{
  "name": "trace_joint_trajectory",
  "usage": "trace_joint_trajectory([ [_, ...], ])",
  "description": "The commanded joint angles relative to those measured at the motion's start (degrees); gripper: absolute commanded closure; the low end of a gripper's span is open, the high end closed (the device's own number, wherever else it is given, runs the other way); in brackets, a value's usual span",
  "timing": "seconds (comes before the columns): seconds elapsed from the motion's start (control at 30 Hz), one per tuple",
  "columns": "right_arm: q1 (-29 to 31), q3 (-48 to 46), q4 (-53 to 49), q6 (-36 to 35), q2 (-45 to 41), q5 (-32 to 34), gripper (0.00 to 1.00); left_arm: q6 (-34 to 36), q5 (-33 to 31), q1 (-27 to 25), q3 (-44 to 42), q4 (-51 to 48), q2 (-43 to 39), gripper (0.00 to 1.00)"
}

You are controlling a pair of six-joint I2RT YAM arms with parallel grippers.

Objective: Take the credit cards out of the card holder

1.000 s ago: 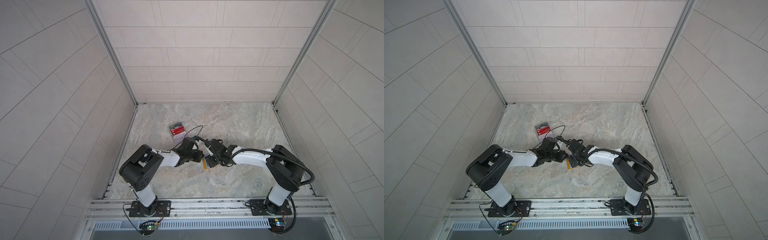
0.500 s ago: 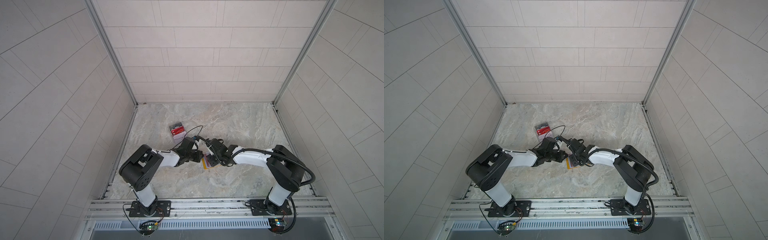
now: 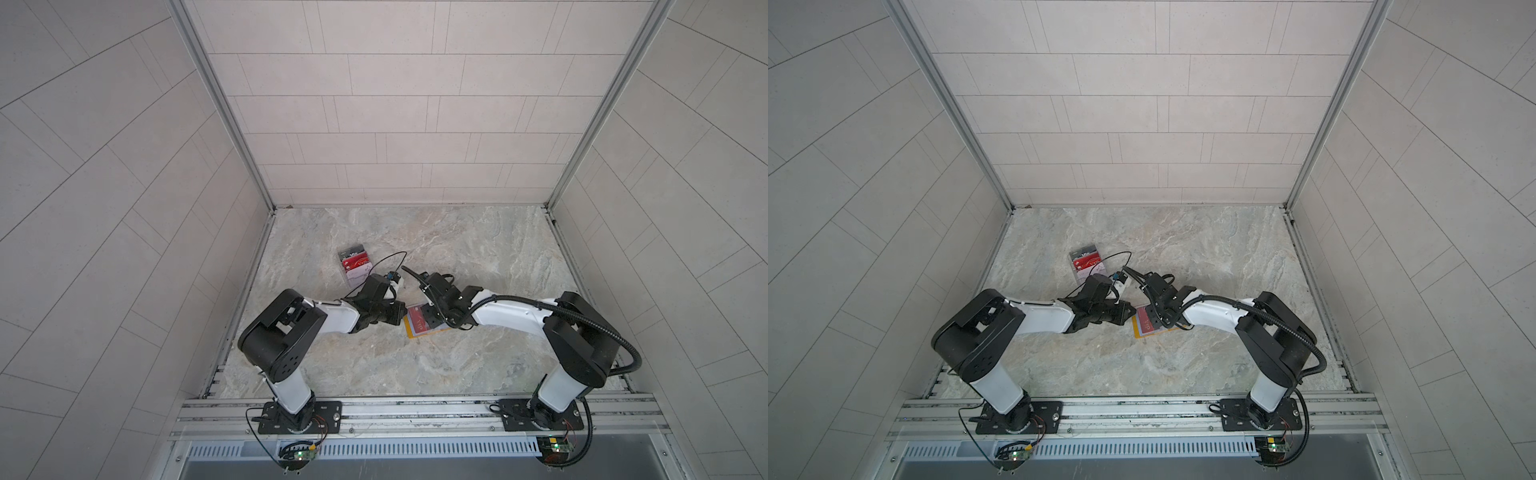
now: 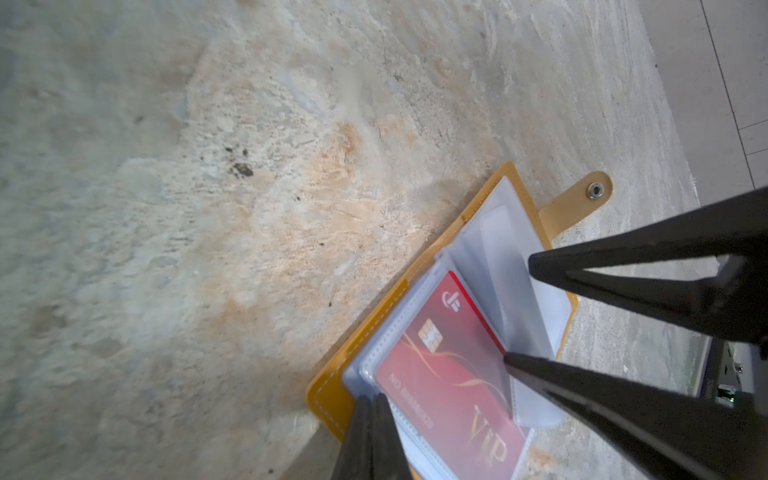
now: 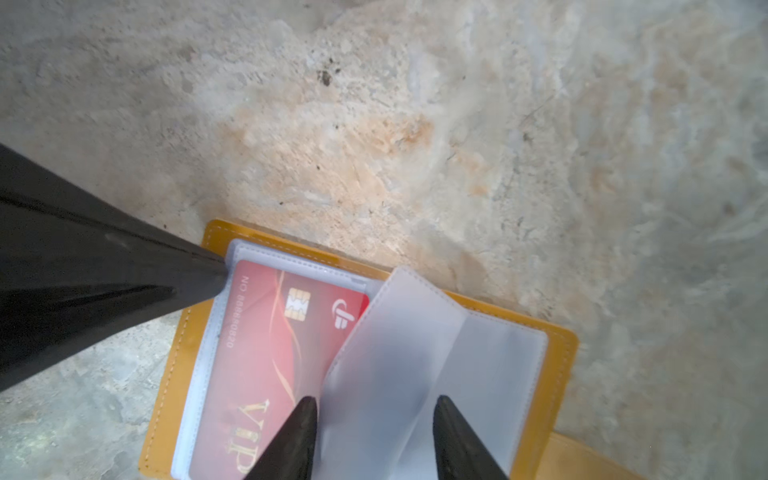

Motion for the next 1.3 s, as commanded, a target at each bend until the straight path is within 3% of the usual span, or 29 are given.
trace_joint_trajectory([
  [0.0, -0.6, -0.9, -2.2, 0.9, -2.9, 2.0, 0.52, 1.3, 0.0, 0.1, -1.0, -5.2, 0.5, 1.00],
  [0.5, -4.5, -4.0, -4.0, 1.0, -8.0, 2.7, 0.57, 2.2, 0.5, 0.1, -0.5, -6.3, 0.5, 1.00],
  [0.8, -4.9, -2.4, -9.4, 1.1, -11.1, 7.0, 0.57, 3.3, 0.6, 0.1, 0.6, -7.8, 0.5, 1.00],
  [1.07, -8.0, 0.4, -9.1, 0.3, -8.0, -16.7, 0.57, 3.8, 0.7, 0.1, 1.4, -7.6, 1.4, 1.00],
  [1.27, -11.0, -0.5, -3.7, 2.2, -3.7, -28.7, 0.62, 4.5, 0.7, 0.2, 2.9, -8.0, 2.6, 1.00],
])
